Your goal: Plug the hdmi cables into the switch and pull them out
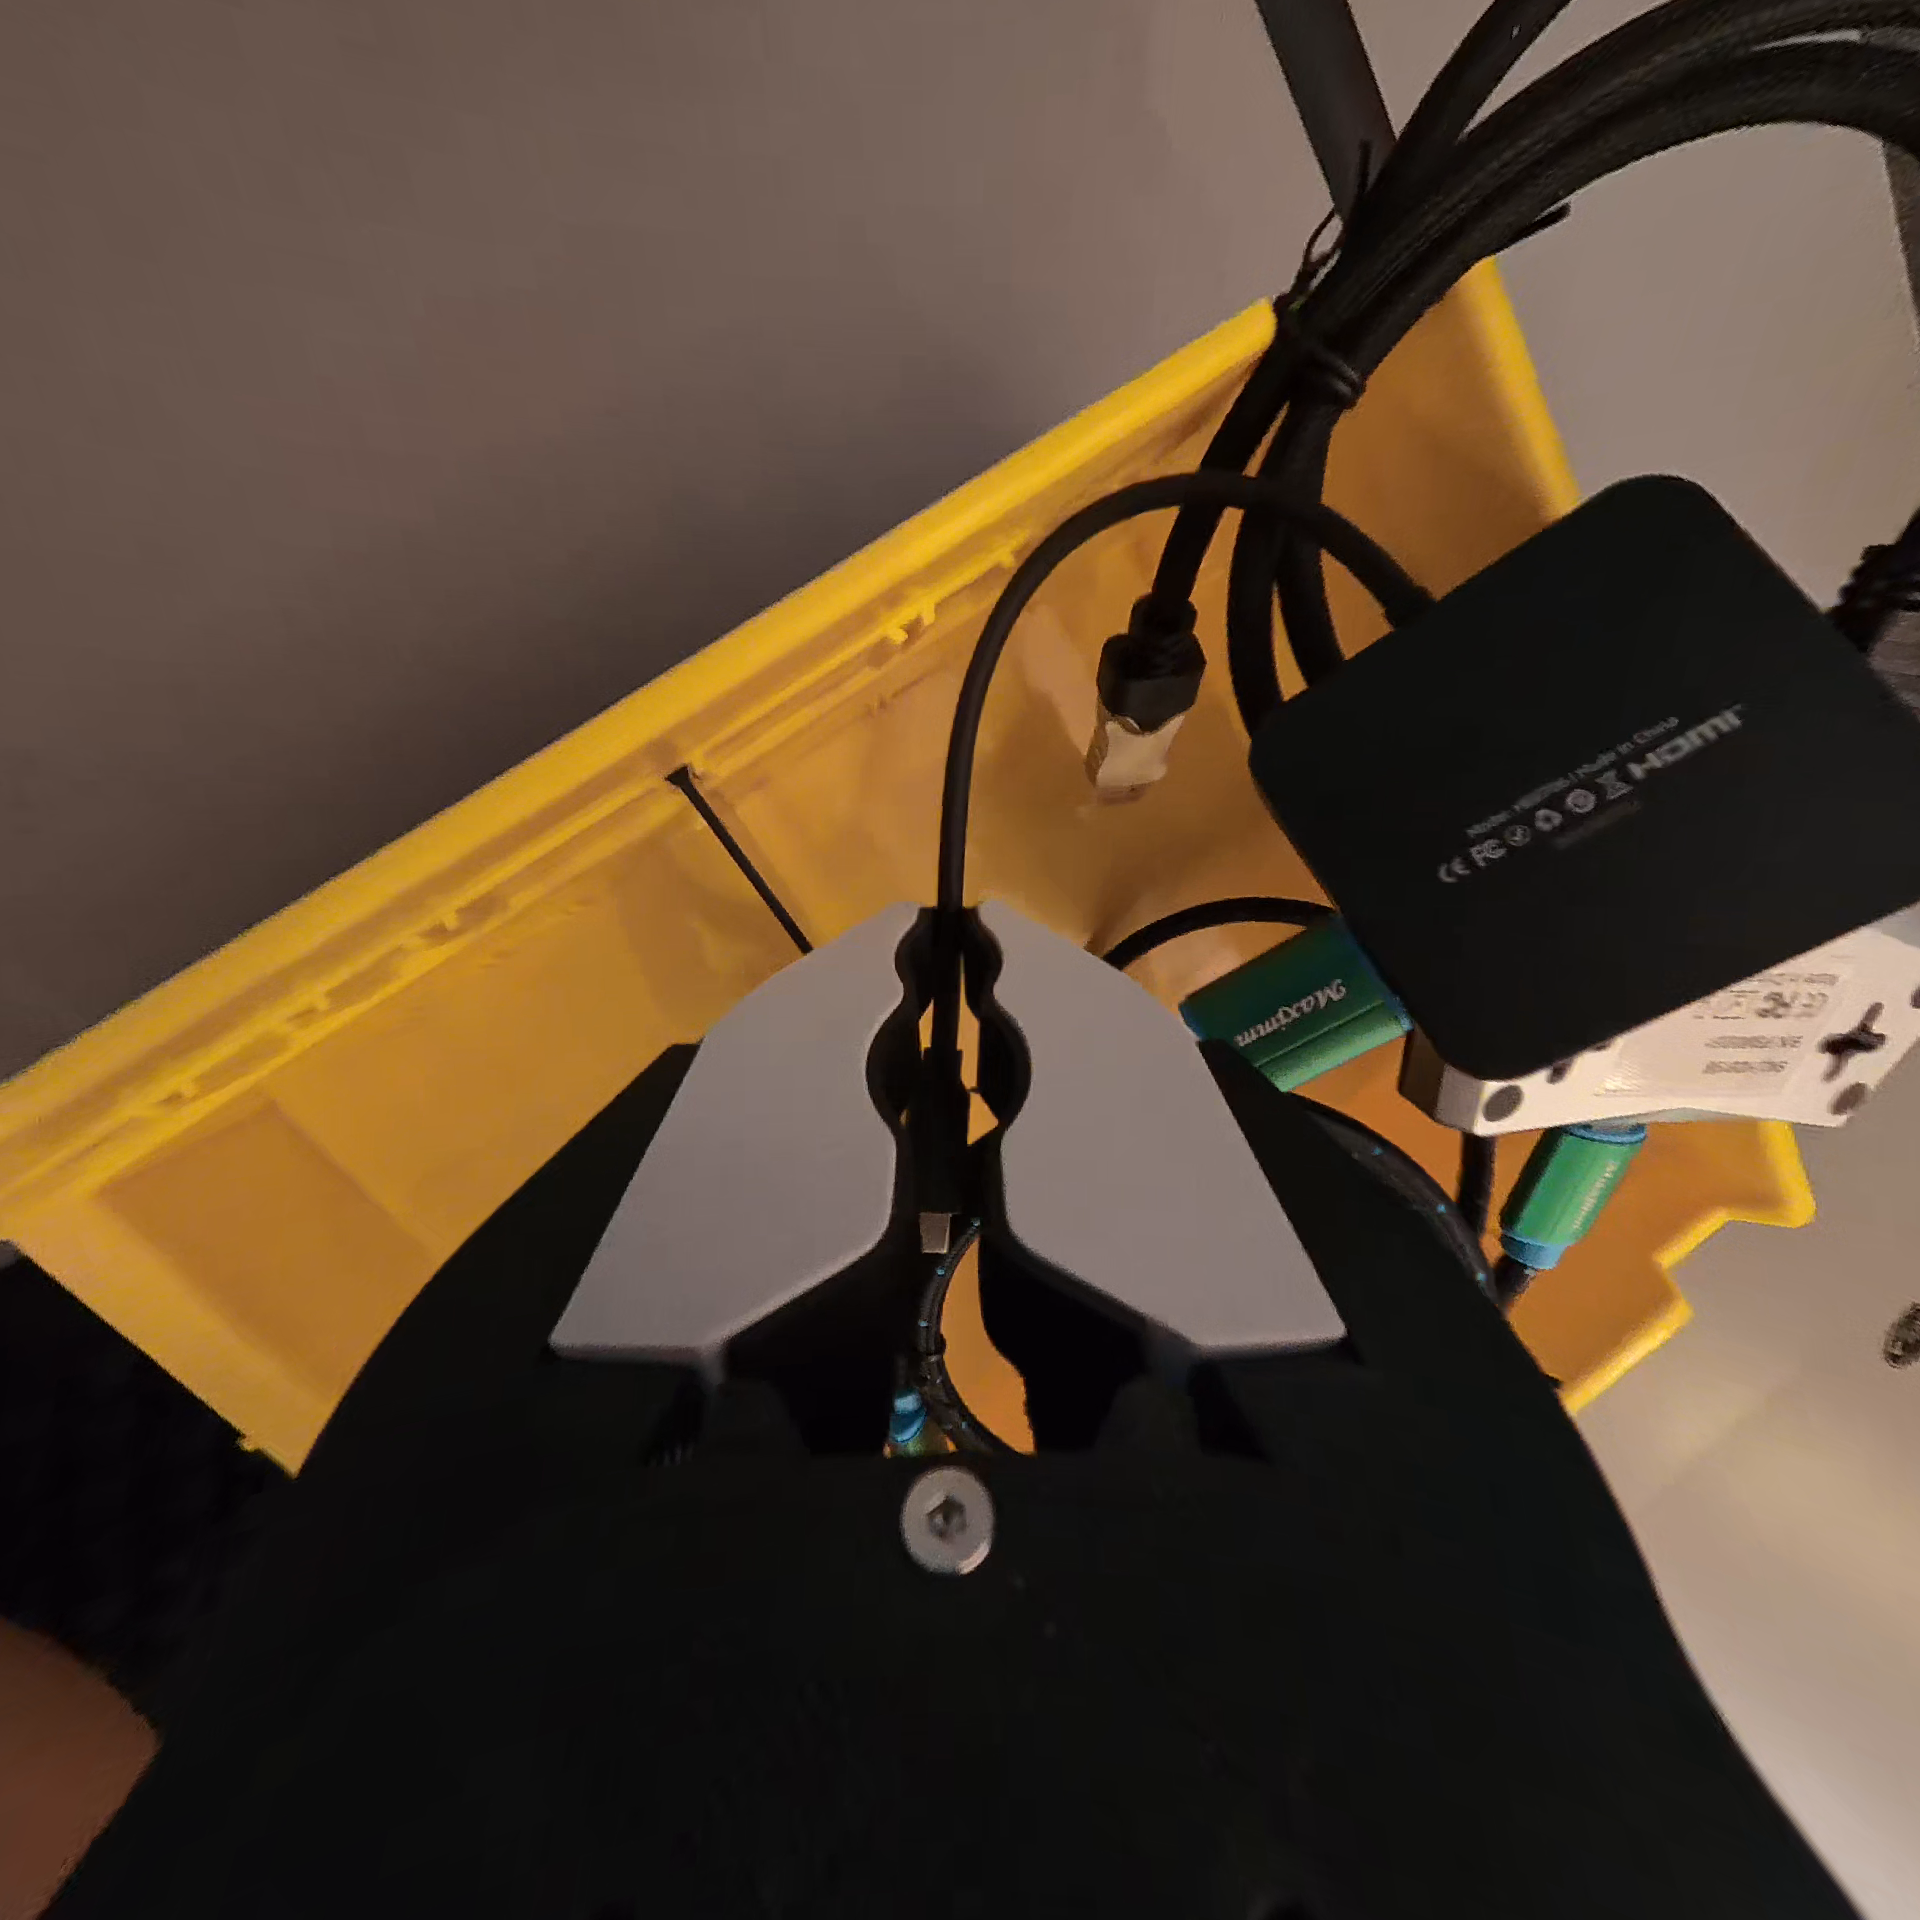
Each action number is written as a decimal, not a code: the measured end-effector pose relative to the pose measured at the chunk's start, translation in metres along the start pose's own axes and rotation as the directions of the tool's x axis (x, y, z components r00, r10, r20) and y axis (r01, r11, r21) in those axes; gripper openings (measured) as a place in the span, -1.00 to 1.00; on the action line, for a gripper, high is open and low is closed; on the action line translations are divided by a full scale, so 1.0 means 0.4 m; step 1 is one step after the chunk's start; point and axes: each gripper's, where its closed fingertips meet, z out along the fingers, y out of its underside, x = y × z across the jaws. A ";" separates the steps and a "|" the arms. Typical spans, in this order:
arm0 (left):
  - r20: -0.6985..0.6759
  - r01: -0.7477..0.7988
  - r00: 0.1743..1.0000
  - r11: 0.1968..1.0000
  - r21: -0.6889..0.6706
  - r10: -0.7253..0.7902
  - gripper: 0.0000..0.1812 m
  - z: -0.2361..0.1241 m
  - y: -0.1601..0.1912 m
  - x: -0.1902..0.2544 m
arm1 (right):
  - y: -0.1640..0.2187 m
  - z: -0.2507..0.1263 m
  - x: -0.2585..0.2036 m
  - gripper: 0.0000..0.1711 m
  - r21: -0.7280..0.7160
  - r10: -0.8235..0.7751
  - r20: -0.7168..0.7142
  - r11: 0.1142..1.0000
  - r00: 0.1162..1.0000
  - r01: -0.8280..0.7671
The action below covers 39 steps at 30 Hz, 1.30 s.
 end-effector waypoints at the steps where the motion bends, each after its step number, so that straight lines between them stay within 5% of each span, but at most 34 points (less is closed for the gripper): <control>1: -0.002 -0.002 1.000 1.000 0.000 0.002 -0.92 0.001 0.000 0.002 | 0.007 0.000 0.008 -0.93 -0.018 -0.020 -0.024 1.000 1.000 0.020; 9: -0.002 -0.005 1.000 1.000 -0.001 0.005 -0.93 0.002 -0.002 0.004 | 0.016 0.010 0.028 -0.90 -0.098 -0.108 -0.121 0.991 0.987 0.097; 12: -0.005 -0.008 1.000 1.000 -0.006 0.008 -0.93 0.005 0.000 0.007 | 0.008 -0.009 0.030 -0.73 -0.038 -0.058 -0.107 0.998 0.993 0.054; 17: -0.002 -0.003 1.000 1.000 -0.004 0.003 -0.93 0.004 0.000 0.004 | 0.027 -0.120 0.050 -0.73 0.084 0.024 -0.176 0.996 0.984 -0.009; 22: -0.002 -0.004 1.000 1.000 -0.007 0.004 -0.93 0.005 0.002 0.005 | 0.120 -0.113 0.027 -0.63 0.009 0.066 -0.116 0.998 0.991 -0.065; 35: -0.007 -0.017 1.000 1.000 -0.020 0.017 -0.94 0.013 0.003 0.014 | 0.124 -0.064 -0.008 -0.58 0.021 0.166 0.077 0.986 0.983 -0.168; 39: -0.005 -0.018 1.000 1.000 -0.020 0.017 -0.95 0.011 0.003 0.012 | 0.130 -0.060 0.008 -0.77 -0.004 0.115 0.032 0.993 0.993 -0.115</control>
